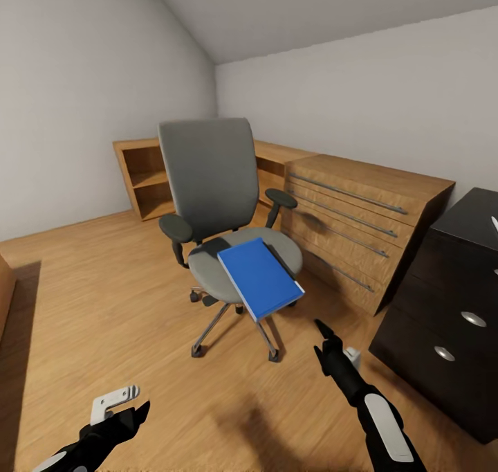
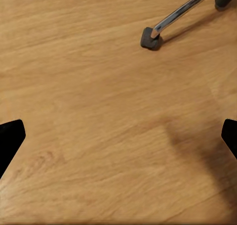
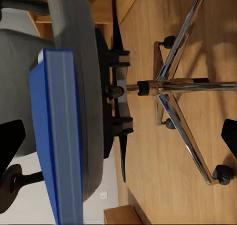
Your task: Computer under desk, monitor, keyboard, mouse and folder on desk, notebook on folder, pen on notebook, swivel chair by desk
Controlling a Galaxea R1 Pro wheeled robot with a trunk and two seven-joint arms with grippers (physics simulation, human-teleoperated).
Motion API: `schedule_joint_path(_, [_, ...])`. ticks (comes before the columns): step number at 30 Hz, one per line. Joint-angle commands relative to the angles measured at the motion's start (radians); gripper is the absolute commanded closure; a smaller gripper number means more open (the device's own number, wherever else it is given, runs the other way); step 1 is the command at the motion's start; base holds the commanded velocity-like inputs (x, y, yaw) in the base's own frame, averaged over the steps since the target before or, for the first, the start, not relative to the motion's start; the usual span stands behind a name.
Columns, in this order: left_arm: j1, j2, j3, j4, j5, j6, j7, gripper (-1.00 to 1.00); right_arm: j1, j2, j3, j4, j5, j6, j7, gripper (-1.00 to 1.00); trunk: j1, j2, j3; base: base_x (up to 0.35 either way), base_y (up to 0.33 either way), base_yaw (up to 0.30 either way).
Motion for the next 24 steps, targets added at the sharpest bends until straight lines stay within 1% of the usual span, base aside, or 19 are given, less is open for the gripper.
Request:
schedule_joint_path(1, [0.0,0.001,-0.001,-0.002,0.011,0.003,0.008,-1.0,-0.001,0.002,0.003,-0.001,-0.005,0.008,0.002,-1.0,0.0,0.0,-0.001,0.0,0.0,0.0])
schedule_joint_path(2, [0.0,0.001,-0.001,-0.002,0.011,0.003,0.007,-1.0,-0.001,0.002,0.009,-0.002,-0.005,0.008,0.002,-1.0,0.0,0.0,-0.001,0.0,0.0,0.0])
schedule_joint_path(4, [0.0,0.001,-0.002,-0.002,0.011,0.003,0.005,-1.0,-0.001,0.001,0.04,-0.003,-0.005,0.008,0.003,-1.0,0.0,0.0,-0.001,0.0,0.0,0.0])
schedule_joint_path(6, [0.0,0.001,-0.001,-0.002,0.011,0.003,0.005,-1.0,-0.001,0.001,0.057,-0.003,-0.005,0.007,0.004,-1.0,0.0,0.0,-0.001,0.0,0.0,0.0])
schedule_joint_path(7, [0.0,0.002,0.0,-0.002,0.011,0.003,0.004,-1.0,-0.001,0.001,0.071,-0.004,-0.005,0.007,0.005,-1.0,0.0,0.0,-0.001,0.0,0.0,0.0])
schedule_joint_path(11, [0.0,0.002,0.002,-0.002,0.01,0.002,0.004,-1.0,-0.001,0.001,0.106,-0.004,-0.005,0.007,0.008,-1.0,0.0,0.0,-0.001,0.039,0.004,0.0])
schedule_joint_path(17, [0.0,0.002,0.004,-0.002,0.009,0.002,0.005,-1.0,-0.001,0.001,0.124,-0.005,-0.004,0.007,0.01,-1.0,0.0,0.0,-0.001,0.164,0.031,0.0])
schedule_joint_path(24, [0.0,0.002,0.003,-0.002,0.009,0.001,0.005,-1.0,-0.001,0.001,0.126,-0.007,-0.003,0.007,0.009,-1.0,0.0,0.0,-0.001,0.121,0.02,0.0])
